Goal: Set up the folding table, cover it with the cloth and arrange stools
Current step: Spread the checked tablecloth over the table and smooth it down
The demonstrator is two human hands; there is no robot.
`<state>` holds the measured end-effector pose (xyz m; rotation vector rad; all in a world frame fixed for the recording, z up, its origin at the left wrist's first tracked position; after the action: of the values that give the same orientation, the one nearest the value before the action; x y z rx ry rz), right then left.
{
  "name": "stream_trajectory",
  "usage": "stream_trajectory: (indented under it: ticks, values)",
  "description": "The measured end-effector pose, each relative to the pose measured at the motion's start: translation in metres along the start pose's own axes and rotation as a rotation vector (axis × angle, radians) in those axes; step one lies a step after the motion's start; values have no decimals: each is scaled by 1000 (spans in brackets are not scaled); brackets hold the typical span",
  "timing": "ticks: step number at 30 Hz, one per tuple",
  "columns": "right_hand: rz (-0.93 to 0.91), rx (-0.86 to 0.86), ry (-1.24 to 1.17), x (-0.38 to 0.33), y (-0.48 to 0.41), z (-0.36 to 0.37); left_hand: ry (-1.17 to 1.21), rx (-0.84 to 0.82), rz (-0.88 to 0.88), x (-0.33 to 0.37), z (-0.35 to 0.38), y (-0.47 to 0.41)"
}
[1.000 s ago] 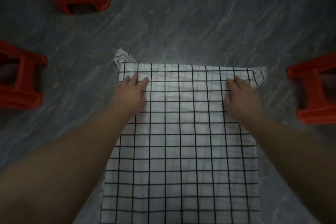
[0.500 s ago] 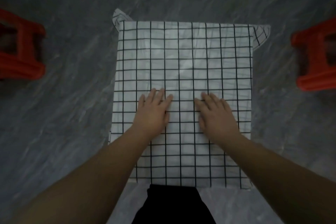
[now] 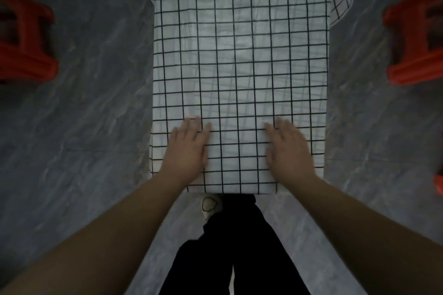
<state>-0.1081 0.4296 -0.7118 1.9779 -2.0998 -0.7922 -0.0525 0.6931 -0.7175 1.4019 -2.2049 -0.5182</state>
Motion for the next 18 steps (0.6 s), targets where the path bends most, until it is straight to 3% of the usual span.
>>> stream_trajectory:
  ticks: [6, 13, 18]
  values:
    - [-121, -88, 13, -60, 26, 43, 14, -74, 51, 44, 32, 14]
    - [-36, -126, 84, -4, 57, 54, 35, -65, -21, -5, 61, 63]
    - [136, -130, 5, 21, 77, 46, 41, -97, -81, -52, 74, 101]
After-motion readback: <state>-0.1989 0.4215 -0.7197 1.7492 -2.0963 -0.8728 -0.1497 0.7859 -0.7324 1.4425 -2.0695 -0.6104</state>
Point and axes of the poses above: each hand's wrist, its own y-axis away from the middle knuckle, its own z-axis out of the palm, x = y × z, the point moved 2 cm from there along -y, towards the middle knuckle, and after that the axes turned 5 degrees about -x, right-handed, at the moved point
